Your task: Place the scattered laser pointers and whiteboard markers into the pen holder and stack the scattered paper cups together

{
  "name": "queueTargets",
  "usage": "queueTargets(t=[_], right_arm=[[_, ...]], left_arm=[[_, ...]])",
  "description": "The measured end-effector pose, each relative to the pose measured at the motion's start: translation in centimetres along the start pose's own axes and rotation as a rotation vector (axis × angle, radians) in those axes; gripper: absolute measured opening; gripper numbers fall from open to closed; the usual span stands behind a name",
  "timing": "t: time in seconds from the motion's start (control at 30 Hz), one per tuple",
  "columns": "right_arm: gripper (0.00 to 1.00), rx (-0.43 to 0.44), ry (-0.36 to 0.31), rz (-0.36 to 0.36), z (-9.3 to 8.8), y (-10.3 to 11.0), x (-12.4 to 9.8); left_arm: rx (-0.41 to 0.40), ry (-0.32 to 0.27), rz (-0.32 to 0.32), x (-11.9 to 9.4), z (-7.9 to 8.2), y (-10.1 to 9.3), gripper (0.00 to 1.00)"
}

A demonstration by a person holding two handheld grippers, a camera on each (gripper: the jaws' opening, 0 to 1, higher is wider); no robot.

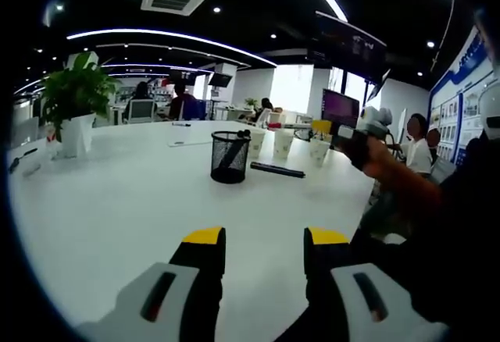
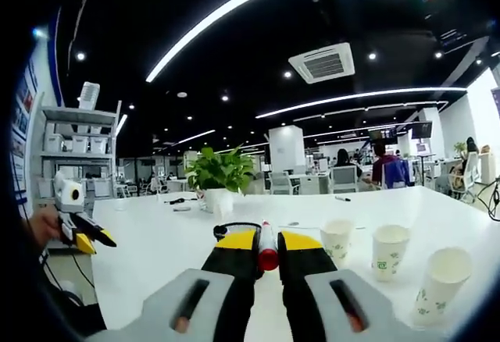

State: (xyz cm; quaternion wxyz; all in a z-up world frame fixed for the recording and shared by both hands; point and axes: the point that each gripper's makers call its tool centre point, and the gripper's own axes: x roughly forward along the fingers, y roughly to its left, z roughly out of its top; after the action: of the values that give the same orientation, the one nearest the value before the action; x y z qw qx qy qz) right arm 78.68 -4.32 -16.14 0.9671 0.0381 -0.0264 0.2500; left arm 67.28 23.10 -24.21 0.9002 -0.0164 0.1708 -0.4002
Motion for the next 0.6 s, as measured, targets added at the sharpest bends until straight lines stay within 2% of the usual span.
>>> queueTargets(t=[0.33, 0.6], right_arm=[[0.13, 0.002, -0.017, 0.044, 1.0, 1.5, 1.8], [0.13, -0.011, -0.012, 0.077, 1.4, 1.6, 2.8]], left_arm=[[-0.017, -0.02, 0.042, -1.2, 0.0, 0.8, 0.41], [-0.029, -0.011, 0.054, -1.1, -0.5, 0.7, 0.41]])
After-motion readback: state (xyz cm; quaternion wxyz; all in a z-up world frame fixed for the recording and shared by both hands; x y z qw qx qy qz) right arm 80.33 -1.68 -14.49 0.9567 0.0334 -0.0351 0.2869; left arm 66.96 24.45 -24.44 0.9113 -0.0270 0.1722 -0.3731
